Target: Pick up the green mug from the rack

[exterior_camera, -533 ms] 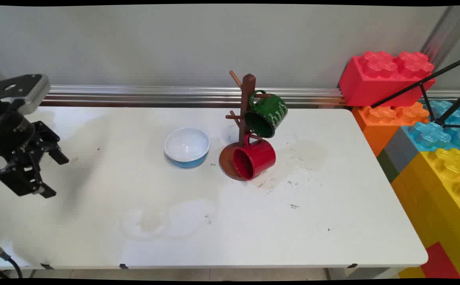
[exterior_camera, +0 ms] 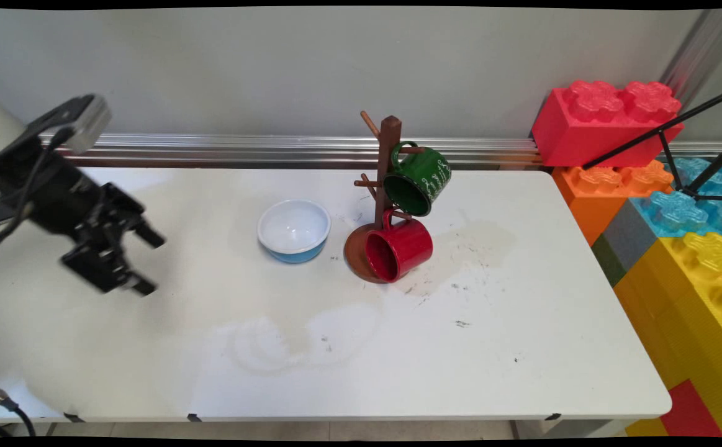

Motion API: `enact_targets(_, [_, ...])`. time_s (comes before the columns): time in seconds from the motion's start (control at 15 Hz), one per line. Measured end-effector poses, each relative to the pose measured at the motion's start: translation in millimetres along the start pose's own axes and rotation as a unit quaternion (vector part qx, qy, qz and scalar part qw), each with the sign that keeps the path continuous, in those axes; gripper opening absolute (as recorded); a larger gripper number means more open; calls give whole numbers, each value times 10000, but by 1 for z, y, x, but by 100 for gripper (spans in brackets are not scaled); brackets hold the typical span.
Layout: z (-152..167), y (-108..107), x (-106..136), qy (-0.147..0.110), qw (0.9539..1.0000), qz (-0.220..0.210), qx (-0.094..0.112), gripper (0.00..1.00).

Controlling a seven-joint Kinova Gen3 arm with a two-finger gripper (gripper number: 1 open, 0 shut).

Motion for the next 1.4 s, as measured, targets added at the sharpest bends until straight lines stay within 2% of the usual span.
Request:
enact_targets(0.13, [2,-4,16,468,9988,-101,61,100])
enact_targets(0.2, [2,-5,26,739,9972,-114,98,100])
enact_targets(0.33, [1,-4,40,1108,9937,-105,126,100])
enact_targets(0.53, [-1,-3,59,1663,9859,-117,147,100])
enact_targets(0.73, [-1,-3,73,2071,9780,-138,186,100])
enact_targets(0.93, [3,-2,81,2236,9743,-153,203,100])
enact_targets(1.2, [11,7,91,2245,9740,-225,205,100])
enact_targets(1.4, [20,22,103,2202,9746,-343,216,100])
